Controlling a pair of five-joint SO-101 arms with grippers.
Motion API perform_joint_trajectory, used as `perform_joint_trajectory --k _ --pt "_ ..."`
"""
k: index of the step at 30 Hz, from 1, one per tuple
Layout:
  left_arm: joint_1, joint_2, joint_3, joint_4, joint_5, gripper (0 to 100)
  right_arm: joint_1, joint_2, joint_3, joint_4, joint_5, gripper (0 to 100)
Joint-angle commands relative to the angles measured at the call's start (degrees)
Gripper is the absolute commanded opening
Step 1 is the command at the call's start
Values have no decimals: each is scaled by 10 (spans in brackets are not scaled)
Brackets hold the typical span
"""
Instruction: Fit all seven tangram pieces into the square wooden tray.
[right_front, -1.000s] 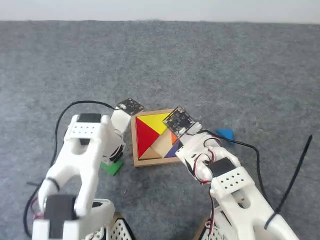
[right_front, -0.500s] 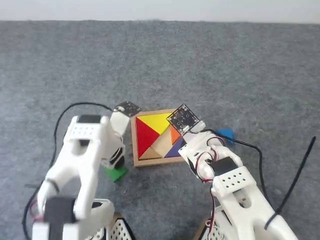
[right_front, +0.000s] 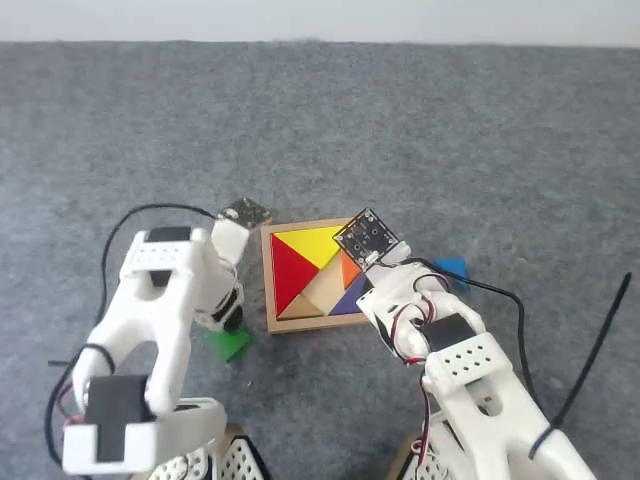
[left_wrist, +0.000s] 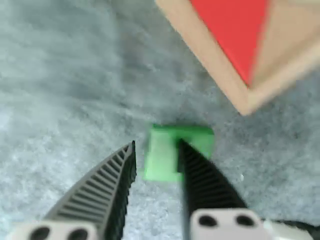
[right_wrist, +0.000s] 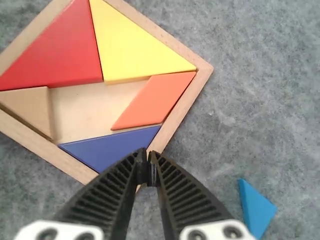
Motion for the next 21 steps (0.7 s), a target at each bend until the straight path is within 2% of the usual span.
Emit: perform_joint_trajectory --k 1,5,10,14,21 --pt "-7 33 -1 -18 -5 73 3 0 -44 2 -3 9" --pt "-7 33 5 -18 -6 73 3 0 -44 2 -3 9" --pt "-7 30 19 11 -48 81 3 0 -44 2 -3 9" --pt "-12 -22 44 -4 -11 152 3 0 -44 1 -3 9" --pt "-8 -93 71 -23 -9 131 5 0 -44 1 -3 9"
